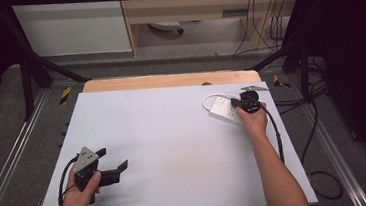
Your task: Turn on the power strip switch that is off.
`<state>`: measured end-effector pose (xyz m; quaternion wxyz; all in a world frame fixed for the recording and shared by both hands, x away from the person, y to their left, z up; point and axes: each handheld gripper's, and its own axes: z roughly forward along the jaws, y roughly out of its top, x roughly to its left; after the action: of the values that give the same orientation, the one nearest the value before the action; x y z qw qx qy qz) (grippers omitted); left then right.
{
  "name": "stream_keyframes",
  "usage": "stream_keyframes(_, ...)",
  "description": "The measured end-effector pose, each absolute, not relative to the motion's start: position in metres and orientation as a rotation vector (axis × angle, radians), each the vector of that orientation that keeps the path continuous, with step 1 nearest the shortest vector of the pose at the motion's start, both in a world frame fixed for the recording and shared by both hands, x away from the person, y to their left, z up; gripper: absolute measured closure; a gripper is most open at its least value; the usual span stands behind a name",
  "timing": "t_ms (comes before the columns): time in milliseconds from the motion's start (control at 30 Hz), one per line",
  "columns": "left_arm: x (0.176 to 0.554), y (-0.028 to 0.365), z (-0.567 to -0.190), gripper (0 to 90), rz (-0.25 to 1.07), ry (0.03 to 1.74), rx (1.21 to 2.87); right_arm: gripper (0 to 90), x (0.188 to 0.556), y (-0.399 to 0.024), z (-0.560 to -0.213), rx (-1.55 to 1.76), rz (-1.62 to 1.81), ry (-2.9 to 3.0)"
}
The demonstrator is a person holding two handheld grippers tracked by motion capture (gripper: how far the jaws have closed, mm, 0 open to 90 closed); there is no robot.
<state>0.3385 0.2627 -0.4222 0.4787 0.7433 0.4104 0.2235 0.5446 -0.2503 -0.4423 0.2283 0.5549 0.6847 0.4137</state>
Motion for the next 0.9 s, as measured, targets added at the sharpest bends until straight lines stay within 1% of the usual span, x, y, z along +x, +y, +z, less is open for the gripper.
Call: stream_keyframes(900, 0.3387, 0.264, -0.4219, 7.4, 0.549, 1.002, 1.813, 90.0, 0.5443, -0.2491, -0.4413, 1.529, 1.134, 1.894)
